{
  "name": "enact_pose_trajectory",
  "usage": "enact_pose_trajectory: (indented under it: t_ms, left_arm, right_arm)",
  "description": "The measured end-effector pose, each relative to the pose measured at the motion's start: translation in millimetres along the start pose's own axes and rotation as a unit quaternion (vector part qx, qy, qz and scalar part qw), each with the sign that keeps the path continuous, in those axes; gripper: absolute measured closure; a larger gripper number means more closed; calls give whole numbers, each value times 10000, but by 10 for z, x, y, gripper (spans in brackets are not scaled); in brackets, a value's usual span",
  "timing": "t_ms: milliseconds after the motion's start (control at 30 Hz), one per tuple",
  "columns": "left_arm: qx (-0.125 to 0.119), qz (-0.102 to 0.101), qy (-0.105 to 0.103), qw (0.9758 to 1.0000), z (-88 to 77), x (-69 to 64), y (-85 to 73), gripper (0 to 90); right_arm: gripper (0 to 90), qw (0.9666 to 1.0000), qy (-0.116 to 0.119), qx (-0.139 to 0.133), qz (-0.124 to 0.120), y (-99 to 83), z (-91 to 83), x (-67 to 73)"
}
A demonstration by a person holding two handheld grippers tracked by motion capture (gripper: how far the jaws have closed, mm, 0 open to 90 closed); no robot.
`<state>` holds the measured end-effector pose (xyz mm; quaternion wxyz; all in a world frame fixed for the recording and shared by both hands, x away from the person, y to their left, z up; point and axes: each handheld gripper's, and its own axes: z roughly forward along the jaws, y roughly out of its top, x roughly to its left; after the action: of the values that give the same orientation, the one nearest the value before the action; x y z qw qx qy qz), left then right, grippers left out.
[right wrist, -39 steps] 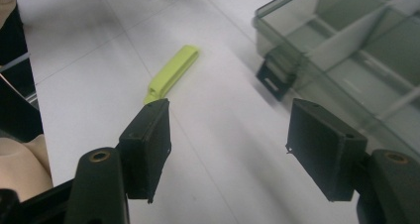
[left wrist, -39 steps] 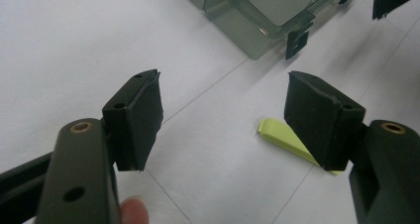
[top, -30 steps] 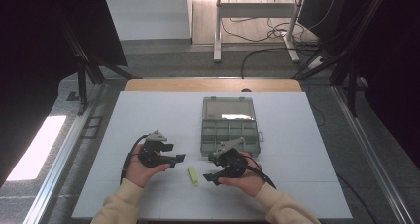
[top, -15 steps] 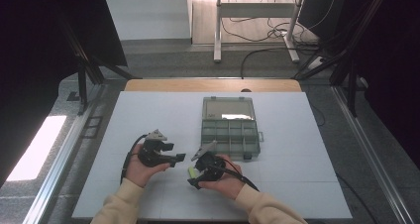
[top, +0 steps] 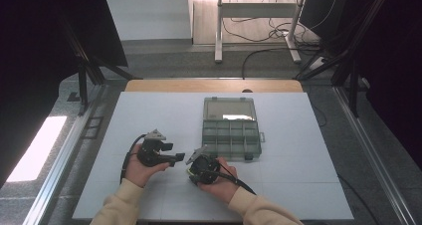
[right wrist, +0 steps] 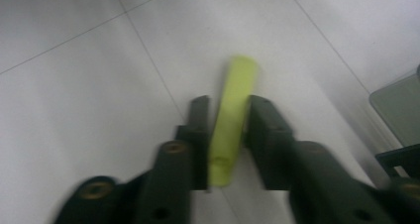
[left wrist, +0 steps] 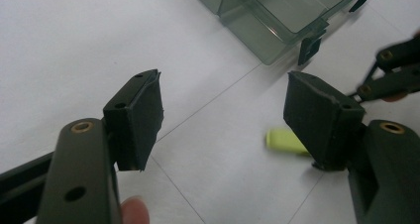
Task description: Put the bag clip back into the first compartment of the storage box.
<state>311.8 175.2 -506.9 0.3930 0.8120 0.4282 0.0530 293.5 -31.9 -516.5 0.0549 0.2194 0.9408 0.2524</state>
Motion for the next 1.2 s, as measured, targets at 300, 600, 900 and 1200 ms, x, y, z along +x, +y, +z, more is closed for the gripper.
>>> enact_pose_trajectory:
  t_ms: [300, 600, 900, 1200]
  left_arm:
    - [-10, 6, 0, 10000, 2, -2, -1, 319]
    - [-30, -28, 12, 10000, 4, -6, -1, 320]
    - [0, -25, 14, 10000, 28, -15, 0, 320]
    - [23, -7, 16, 10000, 42, -28, 2, 320]
  right_arm:
    - [785, 9997, 181, -111, 99, -8, -80, -62]
    - [785, 9970, 296, -503, 503, -52, -371, -311]
    - [785, 9932, 300, -815, 771, -65, -612, -506]
    - [785, 9910, 292, -875, 971, -34, -598, -625]
